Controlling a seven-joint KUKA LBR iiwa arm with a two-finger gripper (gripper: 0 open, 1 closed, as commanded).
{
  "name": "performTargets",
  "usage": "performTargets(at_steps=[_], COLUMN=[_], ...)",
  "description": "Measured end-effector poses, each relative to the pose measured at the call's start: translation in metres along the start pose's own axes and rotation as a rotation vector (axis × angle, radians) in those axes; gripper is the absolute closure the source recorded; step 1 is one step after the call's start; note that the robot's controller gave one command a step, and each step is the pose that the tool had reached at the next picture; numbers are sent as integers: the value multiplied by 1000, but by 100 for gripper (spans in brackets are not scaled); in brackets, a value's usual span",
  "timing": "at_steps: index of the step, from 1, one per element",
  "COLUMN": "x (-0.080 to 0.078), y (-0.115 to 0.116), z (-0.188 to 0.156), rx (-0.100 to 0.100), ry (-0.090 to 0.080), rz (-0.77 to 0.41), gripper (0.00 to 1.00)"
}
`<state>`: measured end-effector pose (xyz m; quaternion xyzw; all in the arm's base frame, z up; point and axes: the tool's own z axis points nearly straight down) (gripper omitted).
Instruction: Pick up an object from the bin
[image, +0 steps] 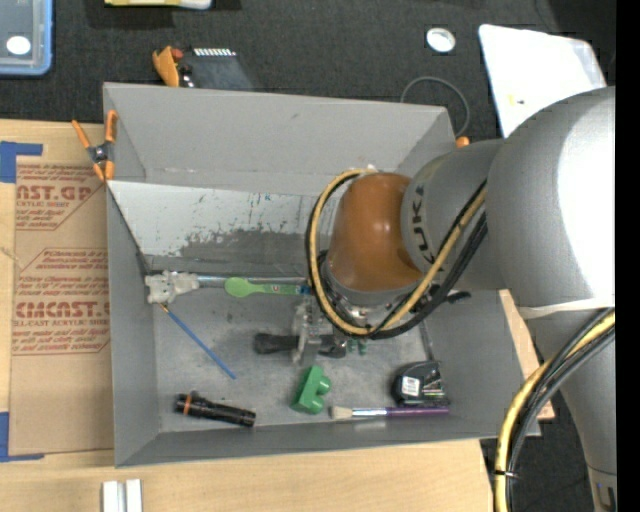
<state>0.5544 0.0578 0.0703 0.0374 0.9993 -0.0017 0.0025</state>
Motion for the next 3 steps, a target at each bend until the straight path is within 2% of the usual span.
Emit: performTargets(at_steps=[1, 2, 3], x=[53, 53, 46], y=[-3, -3, 12], z=[0, 0, -62], rx=[-1, -1, 0], ry=[-3, -3, 3], rz=[-75, -75, -84], gripper=[100, 100, 100])
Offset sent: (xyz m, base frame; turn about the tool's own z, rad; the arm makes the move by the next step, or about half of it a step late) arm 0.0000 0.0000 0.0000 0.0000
